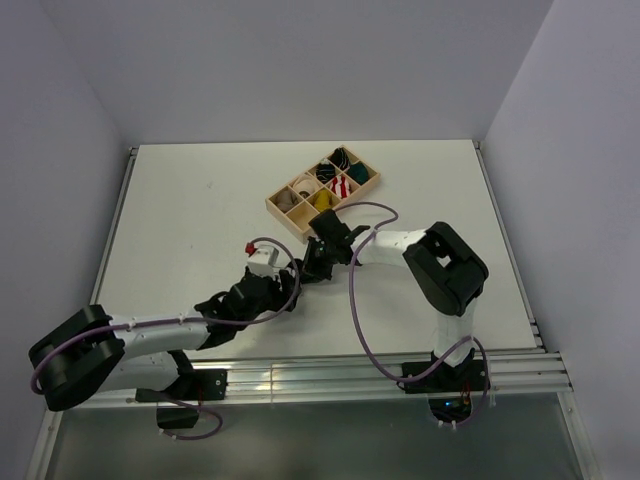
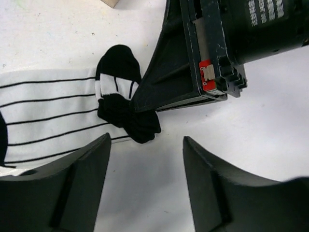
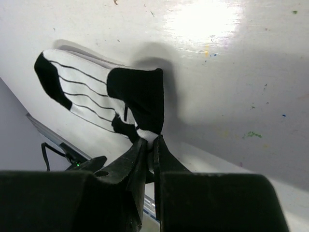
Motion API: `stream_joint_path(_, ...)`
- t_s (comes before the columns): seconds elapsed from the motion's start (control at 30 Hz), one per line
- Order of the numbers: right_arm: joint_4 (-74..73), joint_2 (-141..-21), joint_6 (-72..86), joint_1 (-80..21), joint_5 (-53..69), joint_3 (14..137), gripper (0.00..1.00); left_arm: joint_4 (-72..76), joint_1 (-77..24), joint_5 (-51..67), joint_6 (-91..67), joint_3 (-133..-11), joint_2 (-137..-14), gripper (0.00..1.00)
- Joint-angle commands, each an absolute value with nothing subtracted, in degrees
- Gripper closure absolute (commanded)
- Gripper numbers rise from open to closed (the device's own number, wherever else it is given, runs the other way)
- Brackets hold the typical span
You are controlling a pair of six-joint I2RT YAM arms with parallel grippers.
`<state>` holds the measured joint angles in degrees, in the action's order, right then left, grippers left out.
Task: Roll the socks
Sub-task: Roll the sock at the center of the board.
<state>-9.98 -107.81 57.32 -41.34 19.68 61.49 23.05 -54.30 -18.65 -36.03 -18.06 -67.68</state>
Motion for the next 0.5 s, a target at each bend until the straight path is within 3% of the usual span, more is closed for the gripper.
stream_joint_path(0.0,-9.5,-108.4,58.6,-41.2,20.3,63.5,0.99,26.3,-56.6,-23.2,-29.7,-21.8,-70.7,0.36)
stream_joint_path(0.47,-11.2,-108.2,58.1,-41.5,20.3,64.2,0.99,19.7,-64.4,-39.1,-24.3,-32.5,-86.6,0.54)
